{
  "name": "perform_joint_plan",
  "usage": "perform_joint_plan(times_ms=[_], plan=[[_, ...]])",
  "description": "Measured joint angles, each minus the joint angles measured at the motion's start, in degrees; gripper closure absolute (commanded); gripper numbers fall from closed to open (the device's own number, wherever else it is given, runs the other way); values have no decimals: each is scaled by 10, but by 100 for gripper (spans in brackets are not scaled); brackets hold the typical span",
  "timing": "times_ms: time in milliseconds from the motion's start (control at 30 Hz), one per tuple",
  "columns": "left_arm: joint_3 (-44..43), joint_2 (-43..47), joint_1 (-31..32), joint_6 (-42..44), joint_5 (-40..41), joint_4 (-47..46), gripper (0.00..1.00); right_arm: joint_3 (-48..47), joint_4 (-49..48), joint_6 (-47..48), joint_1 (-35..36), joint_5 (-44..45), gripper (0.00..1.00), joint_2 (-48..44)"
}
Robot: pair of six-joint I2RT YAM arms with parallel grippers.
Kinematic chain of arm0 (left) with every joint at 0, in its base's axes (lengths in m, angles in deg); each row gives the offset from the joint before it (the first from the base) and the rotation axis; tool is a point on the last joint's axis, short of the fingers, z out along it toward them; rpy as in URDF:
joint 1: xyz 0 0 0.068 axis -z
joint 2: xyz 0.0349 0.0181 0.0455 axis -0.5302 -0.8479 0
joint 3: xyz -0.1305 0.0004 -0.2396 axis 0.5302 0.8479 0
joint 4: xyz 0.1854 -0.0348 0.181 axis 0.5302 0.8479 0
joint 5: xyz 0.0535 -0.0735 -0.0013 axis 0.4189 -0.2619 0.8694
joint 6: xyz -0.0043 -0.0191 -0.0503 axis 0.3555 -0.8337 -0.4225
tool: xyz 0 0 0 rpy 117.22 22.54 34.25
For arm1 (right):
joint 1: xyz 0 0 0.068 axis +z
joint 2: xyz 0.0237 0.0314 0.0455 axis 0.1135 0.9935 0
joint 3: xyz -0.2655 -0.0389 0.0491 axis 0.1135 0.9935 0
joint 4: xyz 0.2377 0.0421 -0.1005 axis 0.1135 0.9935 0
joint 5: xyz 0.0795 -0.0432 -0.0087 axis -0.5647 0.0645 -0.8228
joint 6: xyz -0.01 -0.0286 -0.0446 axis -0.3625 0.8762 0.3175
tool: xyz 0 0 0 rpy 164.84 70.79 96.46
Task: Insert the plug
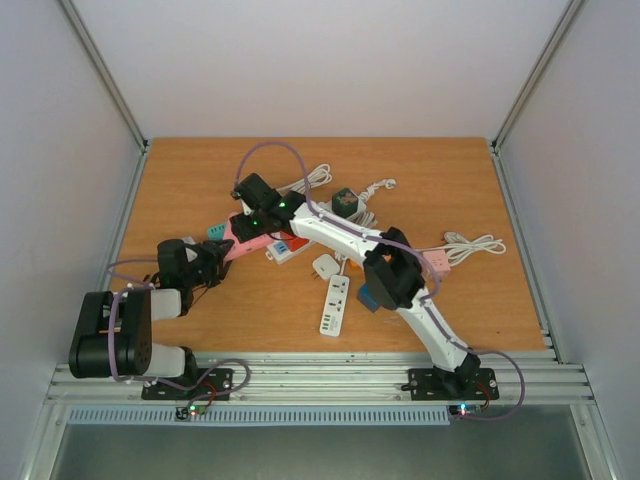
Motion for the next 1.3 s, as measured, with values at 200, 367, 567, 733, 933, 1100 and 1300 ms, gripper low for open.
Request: perform_joint_plan(times_ms=[200,367,567,733,933,1100,1300], plan=[[-1,1,-2,1,-3,0,61,-185,75,12,1,43,42,120],[-2,1,-4,-3,-10,0,65,-302,146,7,1,59,50,177],[-2,-5,-9,-13,-22,-7,64,-330,186,-19,-7,53,55,194],[0,-27,-30,-19,-59,-35,61,-347,199,-31,-9,45,55,203],[-2,-52,-55,-26,-78,-40,65,-358,211,-48,-9,31,53,218],[-12,-65,-63,-24,-94,-41,71,-365,211,-58,-12,26,53,224],[-24,-78,-64,-19,-99,-38,59,-366,202,-63,-16,20,45,225]])
